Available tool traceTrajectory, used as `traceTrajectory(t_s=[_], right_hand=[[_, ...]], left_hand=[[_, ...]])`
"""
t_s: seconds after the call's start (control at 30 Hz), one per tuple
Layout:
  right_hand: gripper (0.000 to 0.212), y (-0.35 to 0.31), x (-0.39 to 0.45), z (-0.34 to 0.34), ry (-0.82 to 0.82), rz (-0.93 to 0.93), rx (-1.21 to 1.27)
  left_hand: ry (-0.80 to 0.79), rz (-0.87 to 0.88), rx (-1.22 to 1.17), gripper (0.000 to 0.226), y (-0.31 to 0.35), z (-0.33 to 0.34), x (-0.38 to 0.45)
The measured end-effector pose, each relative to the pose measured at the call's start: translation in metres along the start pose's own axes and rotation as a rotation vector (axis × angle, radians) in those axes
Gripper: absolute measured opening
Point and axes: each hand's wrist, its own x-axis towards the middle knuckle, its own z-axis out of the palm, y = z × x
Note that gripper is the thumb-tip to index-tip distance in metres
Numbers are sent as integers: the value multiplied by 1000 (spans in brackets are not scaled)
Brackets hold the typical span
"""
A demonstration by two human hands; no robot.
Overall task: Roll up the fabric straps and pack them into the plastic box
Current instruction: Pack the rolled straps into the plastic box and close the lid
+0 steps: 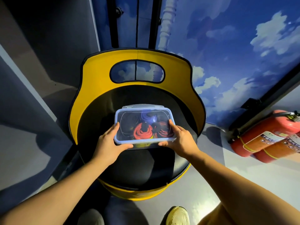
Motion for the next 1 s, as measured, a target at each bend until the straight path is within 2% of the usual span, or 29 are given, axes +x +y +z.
traceTrajectory(t_s=[0.23,0.3,0.37,0.43,0.53,0.6,0.7,0.83,0.93,1.0], right_hand=[[119,1,9,-1,-16,8,-25],[123,-1,10,-5,-2,-11,-95],[124,-8,9,-8,-20,-5,-243],[114,-20,5,-8,-22,-41,-350],[88,-48,-3,1,30,-190,-355],[67,-67,-8,15,94,-297,-346],[50,-81,-10,30,143,-356,-475],[51,-64,2,23,144,-462,-569],[44,-47,10,13,114,-500,-565],[40,-34,16,3,100,-500,-537]], left_hand=[[10,1,19,105,-5,-3,12],[-6,5,51,98,-3,-7,14],[13,28,88,80,0,-11,22],[50,65,108,64,4,-13,34],[1,135,166,55,9,-14,52],[-76,228,251,55,9,-10,58],[-159,300,370,54,7,-7,58],[-159,382,531,58,2,-12,51],[-172,427,625,79,1,-16,38],[-155,476,641,78,2,-18,26]])
